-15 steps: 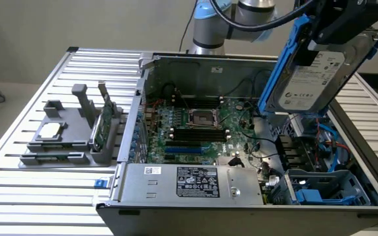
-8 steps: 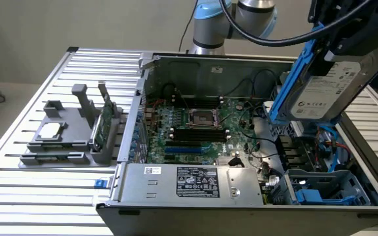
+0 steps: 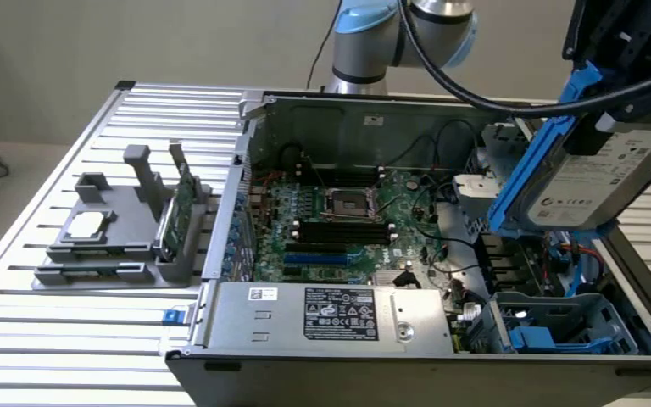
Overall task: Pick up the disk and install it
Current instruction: 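Pick up the disk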
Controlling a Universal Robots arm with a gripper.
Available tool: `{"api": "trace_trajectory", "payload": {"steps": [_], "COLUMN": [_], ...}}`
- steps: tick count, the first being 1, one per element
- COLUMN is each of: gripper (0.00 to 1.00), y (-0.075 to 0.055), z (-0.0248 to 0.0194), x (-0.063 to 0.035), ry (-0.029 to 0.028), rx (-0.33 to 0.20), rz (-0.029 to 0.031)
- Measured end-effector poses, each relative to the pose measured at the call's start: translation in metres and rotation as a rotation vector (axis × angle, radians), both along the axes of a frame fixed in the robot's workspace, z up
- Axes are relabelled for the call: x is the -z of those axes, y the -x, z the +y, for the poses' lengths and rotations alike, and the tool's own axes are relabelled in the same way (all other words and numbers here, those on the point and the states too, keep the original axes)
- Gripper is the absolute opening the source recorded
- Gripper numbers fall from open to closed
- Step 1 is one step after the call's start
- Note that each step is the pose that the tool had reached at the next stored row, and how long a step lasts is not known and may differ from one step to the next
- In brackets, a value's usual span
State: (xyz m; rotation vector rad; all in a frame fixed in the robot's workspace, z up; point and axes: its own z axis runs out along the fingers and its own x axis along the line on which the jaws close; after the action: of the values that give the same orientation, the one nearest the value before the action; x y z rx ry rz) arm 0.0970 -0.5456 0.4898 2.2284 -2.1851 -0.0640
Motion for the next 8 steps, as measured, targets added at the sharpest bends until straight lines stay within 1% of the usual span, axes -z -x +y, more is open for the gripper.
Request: {"api": "trace_trajectory", "payload": {"steps": [4,8], "gripper": [0.33,0.33], "y": [-0.005,-0.010], "z": [-0.0121,-0.0253], "x": [0.0013,0.0022], "ry": [0.0000,0.0000], "rx": [0.000,0.000], "rz": [-0.0050,-0.0093]}}
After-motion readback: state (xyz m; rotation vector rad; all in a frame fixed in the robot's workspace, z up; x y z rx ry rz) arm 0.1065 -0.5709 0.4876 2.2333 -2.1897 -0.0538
